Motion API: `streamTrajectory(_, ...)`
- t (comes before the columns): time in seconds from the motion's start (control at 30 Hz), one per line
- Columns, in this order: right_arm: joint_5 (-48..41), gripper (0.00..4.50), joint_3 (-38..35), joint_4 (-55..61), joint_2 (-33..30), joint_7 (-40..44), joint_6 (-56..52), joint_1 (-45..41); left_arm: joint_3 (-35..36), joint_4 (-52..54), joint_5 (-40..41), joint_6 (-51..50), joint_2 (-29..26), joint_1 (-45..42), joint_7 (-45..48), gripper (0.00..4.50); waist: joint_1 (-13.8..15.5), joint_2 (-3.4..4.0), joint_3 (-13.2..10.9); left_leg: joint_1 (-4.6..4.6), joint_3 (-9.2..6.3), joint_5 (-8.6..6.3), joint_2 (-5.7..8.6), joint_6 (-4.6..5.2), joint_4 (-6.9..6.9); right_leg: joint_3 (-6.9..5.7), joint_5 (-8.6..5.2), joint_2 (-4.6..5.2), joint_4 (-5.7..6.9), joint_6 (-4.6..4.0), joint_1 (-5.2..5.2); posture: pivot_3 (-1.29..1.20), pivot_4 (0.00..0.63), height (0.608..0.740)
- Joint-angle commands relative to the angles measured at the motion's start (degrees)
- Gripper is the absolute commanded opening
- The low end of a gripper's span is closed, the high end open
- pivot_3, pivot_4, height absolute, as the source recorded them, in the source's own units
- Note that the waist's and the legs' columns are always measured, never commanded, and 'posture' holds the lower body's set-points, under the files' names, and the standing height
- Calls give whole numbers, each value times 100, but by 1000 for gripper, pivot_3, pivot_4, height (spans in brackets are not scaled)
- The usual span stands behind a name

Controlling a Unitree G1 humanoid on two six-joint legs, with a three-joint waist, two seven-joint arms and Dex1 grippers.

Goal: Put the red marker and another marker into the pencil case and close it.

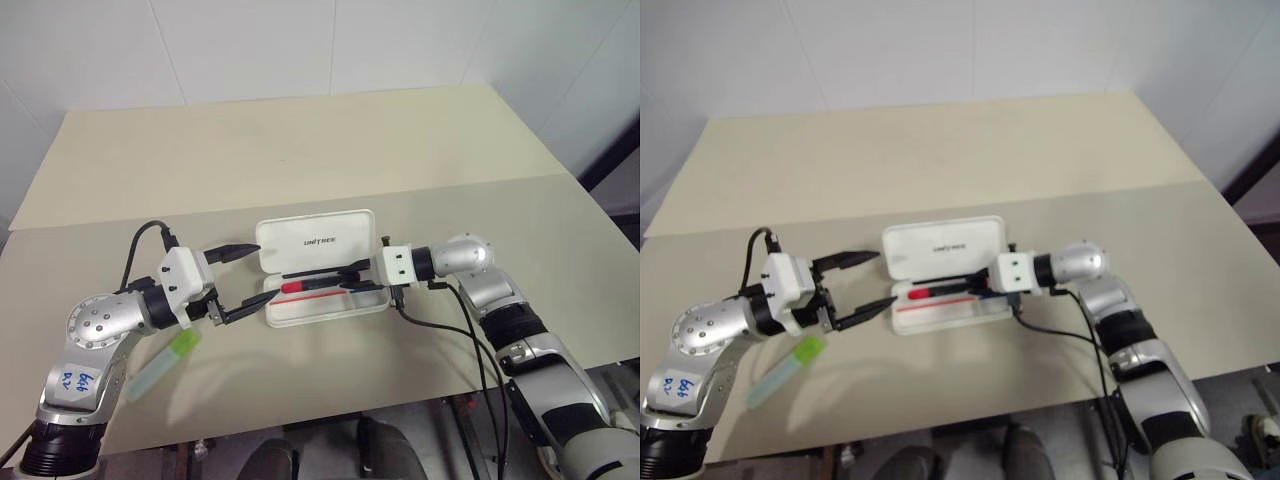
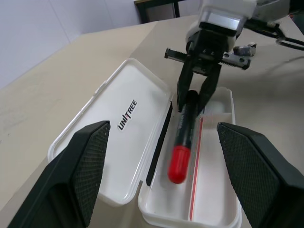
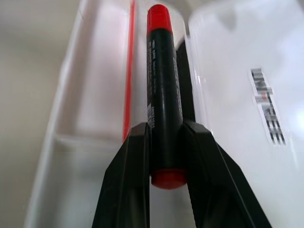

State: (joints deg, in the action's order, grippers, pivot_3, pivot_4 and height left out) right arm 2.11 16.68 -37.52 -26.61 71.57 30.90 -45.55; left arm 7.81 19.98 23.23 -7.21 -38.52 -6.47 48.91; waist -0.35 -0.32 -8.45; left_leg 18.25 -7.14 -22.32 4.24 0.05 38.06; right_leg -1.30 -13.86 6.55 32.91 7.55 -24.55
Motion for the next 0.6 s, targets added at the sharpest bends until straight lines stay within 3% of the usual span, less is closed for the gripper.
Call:
streamTrajectory(0.03,64,636,-9,-363,-56,-12,470,-251,79,175,-8,62,-145,77,126,3852,-16,0,0,0,1,0,0,0,0,0,0,0,0,0,0,0,150,740)
streamTrajectory(0.2,9,636,-12,-669,4,155,684,-345,199,97,13,129,-246,157,258,3852,-70,0,0,-1,0,0,-3,0,0,1,0,3,0,-1,0,0,150,740)
streamTrajectory(0.5,-488,3842,-226,-305,215,243,461,-322,242,53,41,163,-257,187,310,3852,-130,1,0,-2,-4,0,-5,0,-2,0,1,3,1,-2,0,0,150,740)
streamTrajectory(0.57,-738,4473,-282,-68,243,396,176,-269,251,49,42,167,-259,199,322,3852,-130,2,-1,-2,-4,0,-6,0,-1,0,1,2,1,-2,-1,0,150,740)
streamTrajectory(0.6,-854,4473,-304,54,249,468,19,-238,257,47,41,170,-259,204,329,3852,-126,2,-1,-2,-4,0,-7,0,-1,0,1,2,2,-2,0,0,150,740)
